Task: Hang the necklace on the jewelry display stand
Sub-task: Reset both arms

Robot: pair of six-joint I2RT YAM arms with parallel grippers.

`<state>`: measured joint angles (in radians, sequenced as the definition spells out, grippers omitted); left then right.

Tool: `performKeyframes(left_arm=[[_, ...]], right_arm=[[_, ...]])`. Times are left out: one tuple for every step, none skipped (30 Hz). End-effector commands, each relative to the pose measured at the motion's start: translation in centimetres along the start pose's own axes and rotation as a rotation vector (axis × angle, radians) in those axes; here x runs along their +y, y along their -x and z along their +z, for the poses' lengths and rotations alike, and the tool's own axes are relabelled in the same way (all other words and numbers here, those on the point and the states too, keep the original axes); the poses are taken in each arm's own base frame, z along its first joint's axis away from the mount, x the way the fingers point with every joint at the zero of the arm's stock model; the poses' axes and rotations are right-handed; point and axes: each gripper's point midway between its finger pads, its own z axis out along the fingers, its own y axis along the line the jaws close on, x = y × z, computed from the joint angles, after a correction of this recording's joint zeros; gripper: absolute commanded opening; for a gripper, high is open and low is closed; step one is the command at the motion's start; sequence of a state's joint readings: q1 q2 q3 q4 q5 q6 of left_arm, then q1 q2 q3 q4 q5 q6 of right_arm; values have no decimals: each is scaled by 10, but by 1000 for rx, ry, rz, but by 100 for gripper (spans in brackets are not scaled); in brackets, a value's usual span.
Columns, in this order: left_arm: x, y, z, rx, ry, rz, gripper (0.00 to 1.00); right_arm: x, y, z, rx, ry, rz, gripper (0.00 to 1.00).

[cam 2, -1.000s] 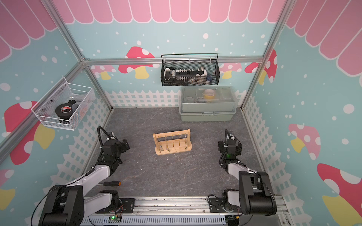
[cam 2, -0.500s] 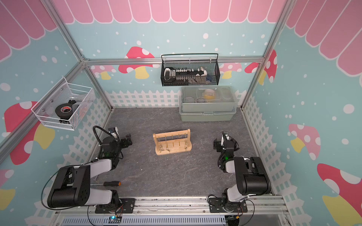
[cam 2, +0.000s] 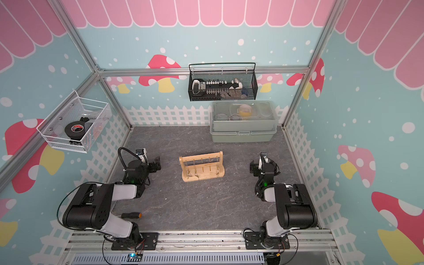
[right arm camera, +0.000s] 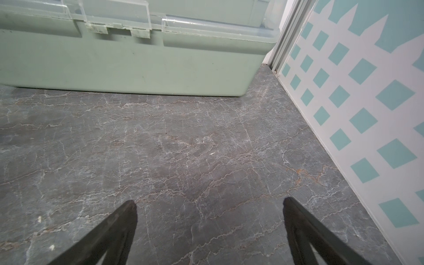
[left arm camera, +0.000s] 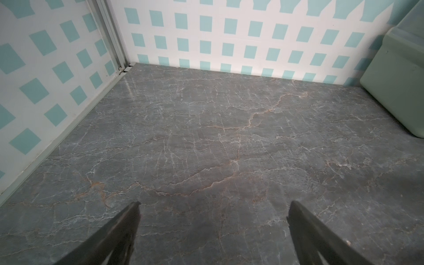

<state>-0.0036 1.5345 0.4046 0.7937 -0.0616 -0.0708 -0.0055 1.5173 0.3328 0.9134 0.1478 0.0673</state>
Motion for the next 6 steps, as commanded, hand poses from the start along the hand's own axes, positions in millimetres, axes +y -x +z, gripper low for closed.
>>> performKeyframes(left_arm=[[0,14,-1,-59,10,23,99],[0,14,-1,-52,8,24,99],[0,15,-1,-54,9,24,100],[0,15,-1,-58,8,24,99],[0,15,-1,-59,9,24,99],[0,14,-1,-57,9,24,99]], right_arm=[[2,12,1,-42,6,-15,99],[3,12,2,-36,8,-16,99],[2,12,3,-35,7,-18,99],[2,12,3,-33,7,-18,99],[3,12,2,-36,6,-18,99],[3,12,1,-40,8,-19,99]])
